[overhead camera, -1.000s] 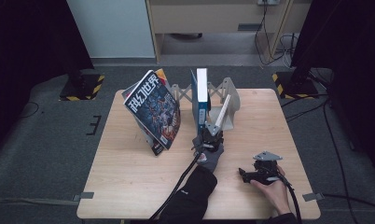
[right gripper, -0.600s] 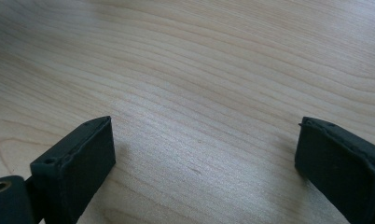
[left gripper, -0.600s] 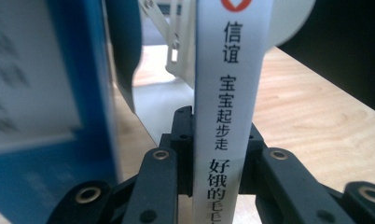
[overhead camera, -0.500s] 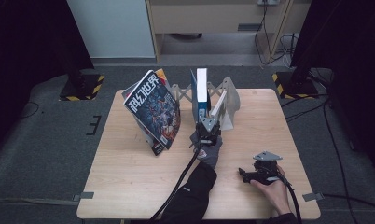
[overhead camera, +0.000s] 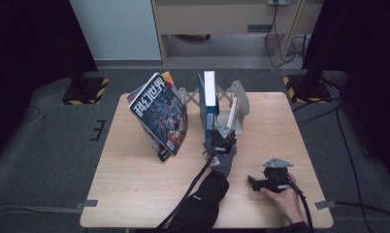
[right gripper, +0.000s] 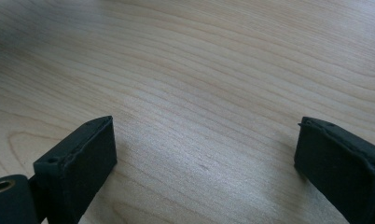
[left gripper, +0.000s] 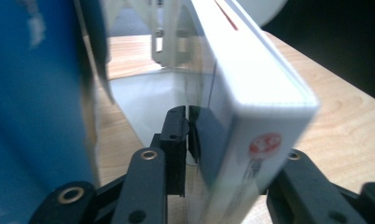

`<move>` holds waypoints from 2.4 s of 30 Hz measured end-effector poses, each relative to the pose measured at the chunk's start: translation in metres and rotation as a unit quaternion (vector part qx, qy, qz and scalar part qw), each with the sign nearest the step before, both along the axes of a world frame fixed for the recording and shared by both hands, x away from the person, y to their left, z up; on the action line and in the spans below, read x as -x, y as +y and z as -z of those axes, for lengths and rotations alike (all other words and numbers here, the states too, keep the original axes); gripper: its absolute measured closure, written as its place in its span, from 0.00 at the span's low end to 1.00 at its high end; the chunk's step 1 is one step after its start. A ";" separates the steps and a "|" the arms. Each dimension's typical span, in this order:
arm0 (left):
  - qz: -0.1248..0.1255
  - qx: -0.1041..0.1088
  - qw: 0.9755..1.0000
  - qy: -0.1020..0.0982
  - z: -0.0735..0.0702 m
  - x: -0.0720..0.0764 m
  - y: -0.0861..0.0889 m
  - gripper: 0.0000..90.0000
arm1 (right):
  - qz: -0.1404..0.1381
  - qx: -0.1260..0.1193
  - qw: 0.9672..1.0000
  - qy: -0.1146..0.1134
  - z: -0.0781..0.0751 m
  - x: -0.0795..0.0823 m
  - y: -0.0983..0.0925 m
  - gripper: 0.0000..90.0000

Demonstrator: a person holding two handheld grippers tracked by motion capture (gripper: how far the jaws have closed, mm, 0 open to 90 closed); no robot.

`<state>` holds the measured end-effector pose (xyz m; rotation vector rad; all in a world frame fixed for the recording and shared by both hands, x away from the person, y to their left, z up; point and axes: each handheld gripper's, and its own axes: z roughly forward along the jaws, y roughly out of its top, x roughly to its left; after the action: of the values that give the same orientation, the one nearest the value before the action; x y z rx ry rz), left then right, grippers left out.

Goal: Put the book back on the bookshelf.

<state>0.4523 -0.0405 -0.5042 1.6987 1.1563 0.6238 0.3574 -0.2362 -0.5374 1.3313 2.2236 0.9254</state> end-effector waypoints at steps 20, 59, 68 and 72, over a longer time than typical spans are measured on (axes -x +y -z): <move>0.119 -0.014 0.993 -0.017 0.016 0.019 0.041 0.60 | 0.001 0.001 1.000 0.005 -0.001 0.001 -0.002 0.07; 0.166 -0.018 0.985 -0.048 -0.006 0.008 0.017 0.62 | 0.002 0.001 1.000 0.004 -0.001 0.001 -0.002 0.07; 0.177 -0.016 0.983 -0.034 0.002 0.001 0.020 0.60 | 0.002 0.001 1.000 0.004 -0.001 0.001 -0.002 0.07; 0.168 -0.014 0.985 -0.037 0.000 -0.003 0.019 0.62 | 0.002 0.001 1.000 0.004 -0.001 0.001 -0.002 0.07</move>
<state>0.4552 -0.0220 -0.5046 1.8262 0.7870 0.4885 0.3560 -0.2384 -0.5366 1.3395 2.2273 0.9177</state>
